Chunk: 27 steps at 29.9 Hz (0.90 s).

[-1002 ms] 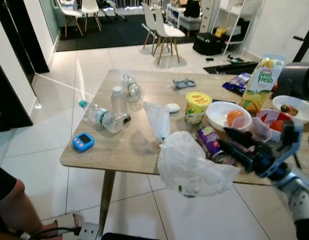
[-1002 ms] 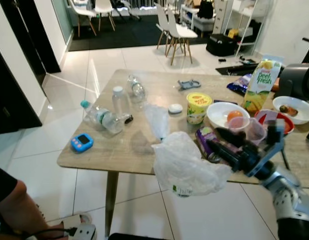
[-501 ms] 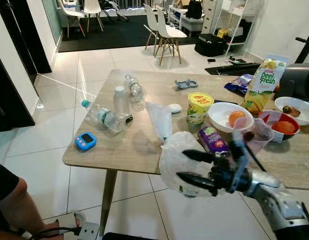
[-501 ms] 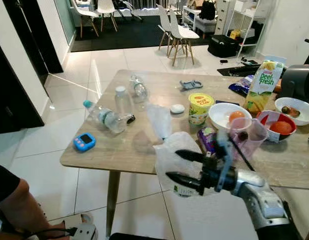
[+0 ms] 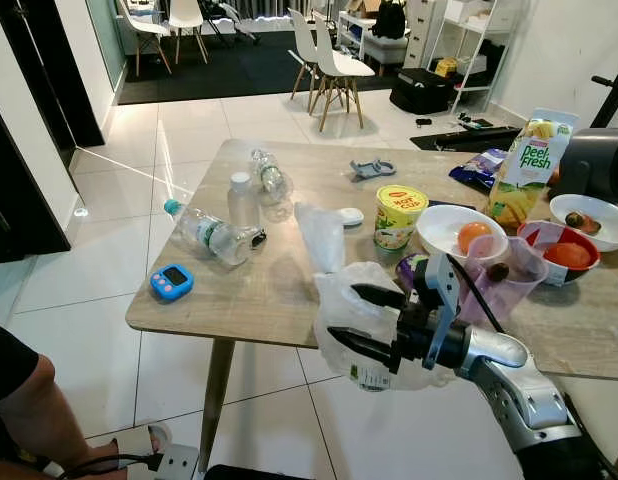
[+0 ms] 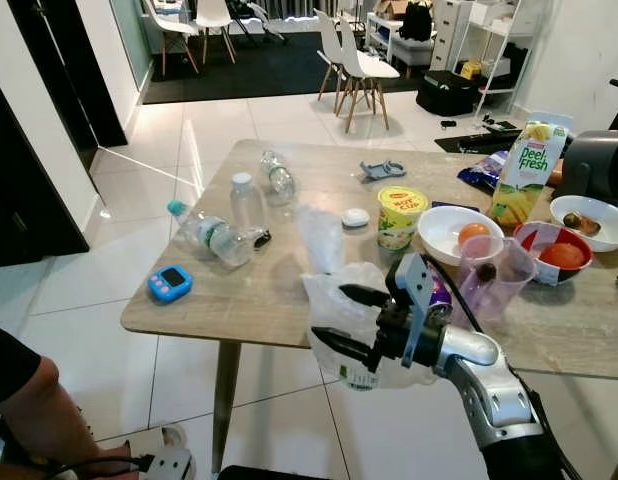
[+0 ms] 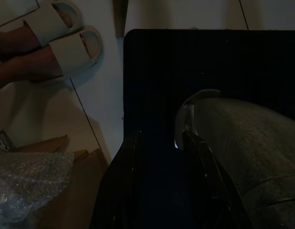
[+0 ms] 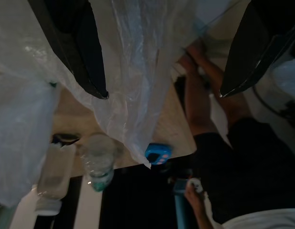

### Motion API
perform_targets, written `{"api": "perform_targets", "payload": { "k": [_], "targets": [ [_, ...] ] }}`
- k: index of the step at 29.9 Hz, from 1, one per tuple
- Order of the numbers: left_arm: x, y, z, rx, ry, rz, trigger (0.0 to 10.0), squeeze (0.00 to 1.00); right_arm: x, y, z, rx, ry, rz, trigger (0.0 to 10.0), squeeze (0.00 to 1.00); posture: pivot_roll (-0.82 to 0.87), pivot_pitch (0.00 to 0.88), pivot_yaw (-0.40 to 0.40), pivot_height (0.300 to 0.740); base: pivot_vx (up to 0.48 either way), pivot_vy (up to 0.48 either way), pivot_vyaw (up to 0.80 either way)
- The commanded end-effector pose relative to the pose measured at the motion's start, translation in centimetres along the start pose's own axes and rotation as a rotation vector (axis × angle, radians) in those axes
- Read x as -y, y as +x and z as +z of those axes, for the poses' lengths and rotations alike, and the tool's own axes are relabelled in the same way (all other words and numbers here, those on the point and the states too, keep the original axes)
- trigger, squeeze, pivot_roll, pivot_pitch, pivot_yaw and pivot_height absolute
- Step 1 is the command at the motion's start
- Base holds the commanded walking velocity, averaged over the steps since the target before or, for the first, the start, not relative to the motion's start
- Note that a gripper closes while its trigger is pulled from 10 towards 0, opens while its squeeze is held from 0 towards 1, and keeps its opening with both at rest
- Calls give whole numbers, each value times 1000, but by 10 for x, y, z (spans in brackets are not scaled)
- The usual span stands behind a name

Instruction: Restocking fridge

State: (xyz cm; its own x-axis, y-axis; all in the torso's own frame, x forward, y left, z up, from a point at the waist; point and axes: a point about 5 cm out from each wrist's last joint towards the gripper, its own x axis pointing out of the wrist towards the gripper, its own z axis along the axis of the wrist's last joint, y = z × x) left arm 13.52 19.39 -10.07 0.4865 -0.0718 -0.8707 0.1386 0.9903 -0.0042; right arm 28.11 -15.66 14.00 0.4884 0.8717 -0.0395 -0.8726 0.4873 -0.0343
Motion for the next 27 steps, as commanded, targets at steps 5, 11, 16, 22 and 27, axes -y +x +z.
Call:
{"api": "perform_targets", "payload": {
  "k": [5,11,16,22,27],
  "targets": [
    [3,-1,-9,-35,7,-17,10000,0,9,3,-5,-83,-99,-72,10000,0,86,0,-20,740,0,0,0],
    [4,-1,-9,-35,8,-20,10000,0,19,1,-6,-137,-170,-136,10000,0,86,0,-20,740,0,0,0],
    [4,-1,-10,-37,9,-18,10000,0,23,-1,-10,-200,-217,-152,10000,0,84,0,-19,740,0,0,0],
    [4,-1,-10,-38,12,-18,10000,0,28,-2,-17,-262,-259,-178,5294,0,85,0,-18,740,0,0,0],
    [4,-1,-10,-39,12,-18,10000,0,26,-1,-18,-268,-259,-161,0,0,85,0,-19,740,0,0,0]
  ]
}}
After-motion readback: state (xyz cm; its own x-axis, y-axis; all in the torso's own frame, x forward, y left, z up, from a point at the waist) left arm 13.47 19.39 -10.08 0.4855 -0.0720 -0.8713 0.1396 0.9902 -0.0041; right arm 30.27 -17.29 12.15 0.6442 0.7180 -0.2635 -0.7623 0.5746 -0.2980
